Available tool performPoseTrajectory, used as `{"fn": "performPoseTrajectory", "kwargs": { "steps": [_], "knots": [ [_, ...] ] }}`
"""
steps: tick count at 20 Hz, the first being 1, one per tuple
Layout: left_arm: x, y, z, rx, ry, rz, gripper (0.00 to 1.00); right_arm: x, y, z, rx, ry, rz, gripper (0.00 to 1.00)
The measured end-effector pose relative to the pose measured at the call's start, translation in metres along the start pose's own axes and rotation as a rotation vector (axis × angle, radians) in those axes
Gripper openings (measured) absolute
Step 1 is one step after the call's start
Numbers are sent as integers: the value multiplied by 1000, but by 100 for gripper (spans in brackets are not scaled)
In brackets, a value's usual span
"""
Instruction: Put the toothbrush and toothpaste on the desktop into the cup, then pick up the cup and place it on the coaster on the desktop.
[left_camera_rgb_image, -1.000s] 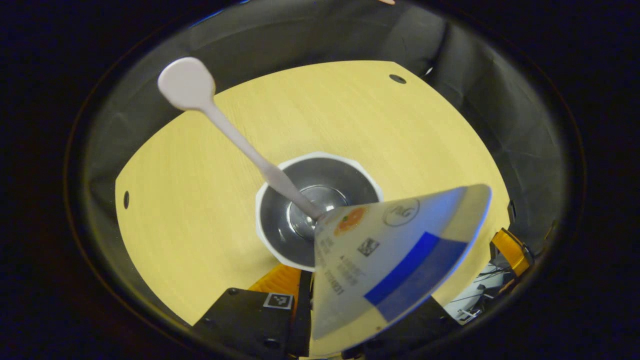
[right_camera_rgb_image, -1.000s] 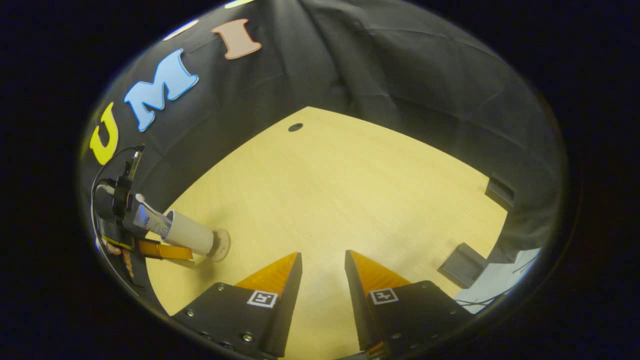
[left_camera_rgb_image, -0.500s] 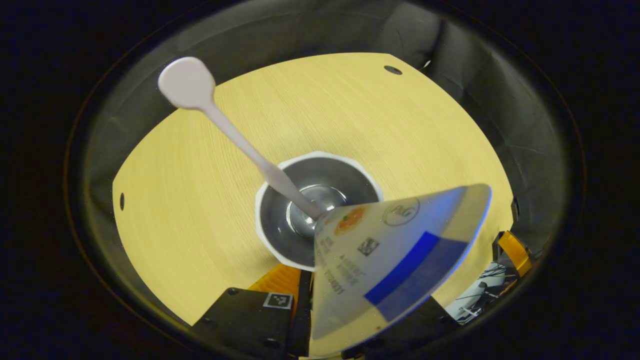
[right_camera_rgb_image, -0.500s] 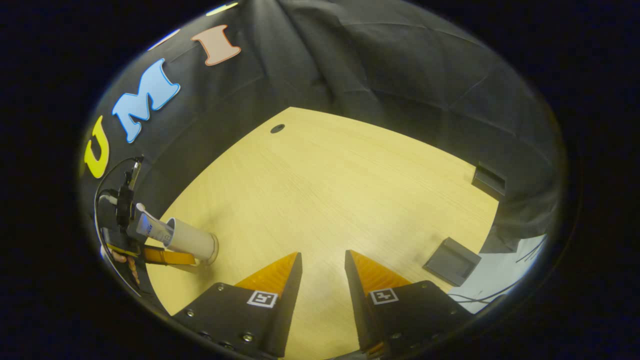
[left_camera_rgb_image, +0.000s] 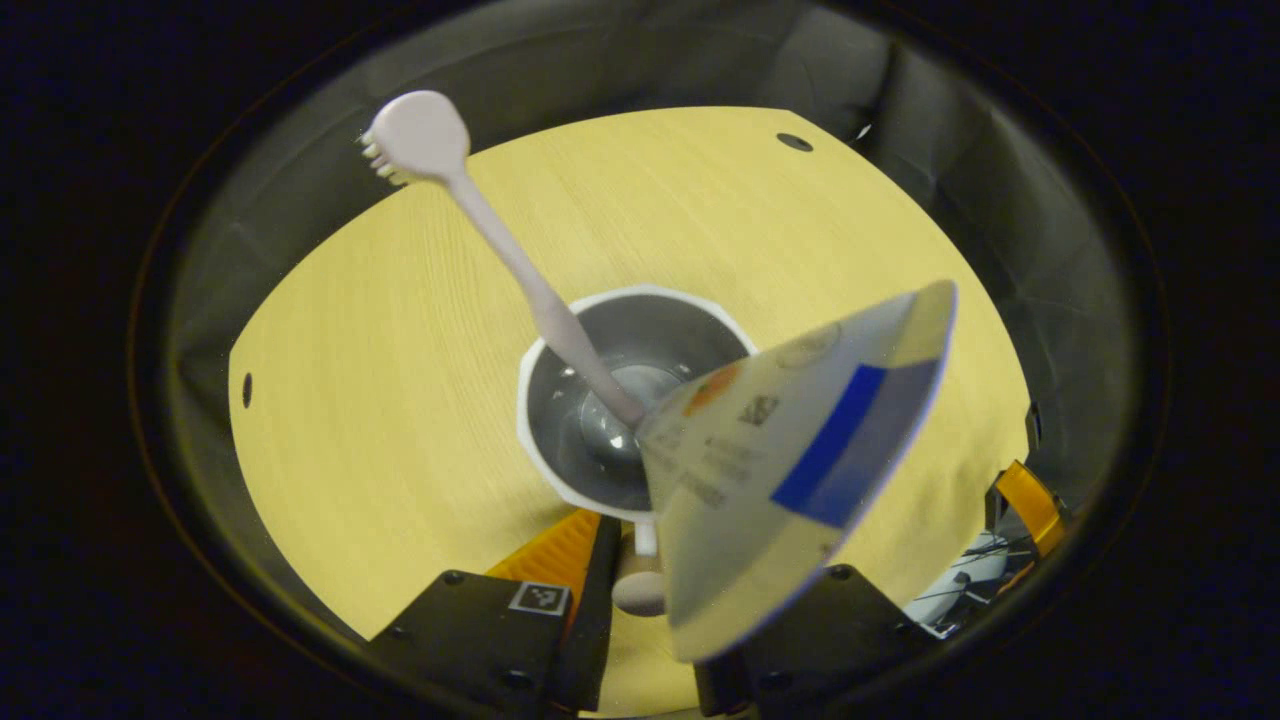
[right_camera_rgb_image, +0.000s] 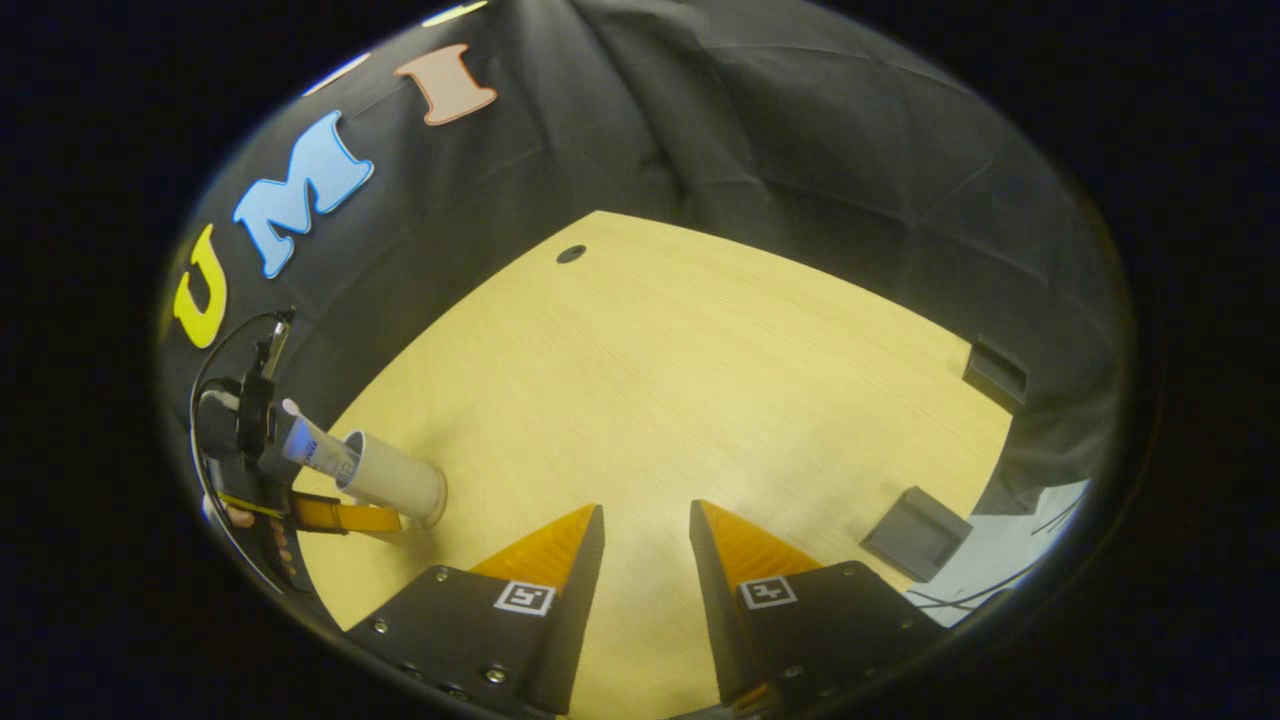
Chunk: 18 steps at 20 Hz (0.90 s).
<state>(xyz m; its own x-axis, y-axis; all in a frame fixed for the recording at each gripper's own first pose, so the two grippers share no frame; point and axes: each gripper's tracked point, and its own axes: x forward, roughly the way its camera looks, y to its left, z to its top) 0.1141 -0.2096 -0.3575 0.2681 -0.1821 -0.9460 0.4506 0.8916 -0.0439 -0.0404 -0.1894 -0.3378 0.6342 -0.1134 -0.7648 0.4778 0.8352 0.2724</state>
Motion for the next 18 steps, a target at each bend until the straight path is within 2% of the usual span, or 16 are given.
{"fn": "performPoseTrajectory", "kwargs": {
  "steps": [2,3,4,5,6,8,9,10,12,13,14,15,16,18],
  "knots": [
    [-22,5,-2,-4,-27,17,44,0,4,3,-7,-1,11,48],
    [-34,7,-3,-5,-42,20,44,0,6,3,-10,-1,18,52],
    [-48,8,-4,-6,-61,21,43,-1,10,5,-15,-2,27,52],
    [-62,10,-5,-7,-80,21,47,-2,14,6,-23,-1,38,48],
    [-77,11,-7,-10,-97,17,43,-3,20,7,-33,-2,51,52],
    [-109,14,-14,-15,-125,14,43,-6,33,10,-63,-7,80,52],
    [-50,13,-48,-18,-139,15,43,-7,40,12,-83,-10,95,52],
    [-109,20,-40,-23,-155,17,48,-9,49,14,-104,-14,112,52],
    [-142,22,-40,-39,-199,25,48,-14,72,21,-150,-29,157,52],
    [-158,29,-45,-49,-233,34,48,-17,84,25,-177,-40,181,48],
    [-174,37,-48,-55,-271,53,52,-21,97,31,-205,-56,203,48],
    [-191,47,-48,-60,-321,73,48,-27,111,38,-236,-76,230,48],
    [-212,57,-47,-66,-375,95,48,-32,126,46,-270,-99,256,52],
    [-259,78,-43,-87,-496,146,48,-47,156,64,-331,-153,307,52]
  ]
}}
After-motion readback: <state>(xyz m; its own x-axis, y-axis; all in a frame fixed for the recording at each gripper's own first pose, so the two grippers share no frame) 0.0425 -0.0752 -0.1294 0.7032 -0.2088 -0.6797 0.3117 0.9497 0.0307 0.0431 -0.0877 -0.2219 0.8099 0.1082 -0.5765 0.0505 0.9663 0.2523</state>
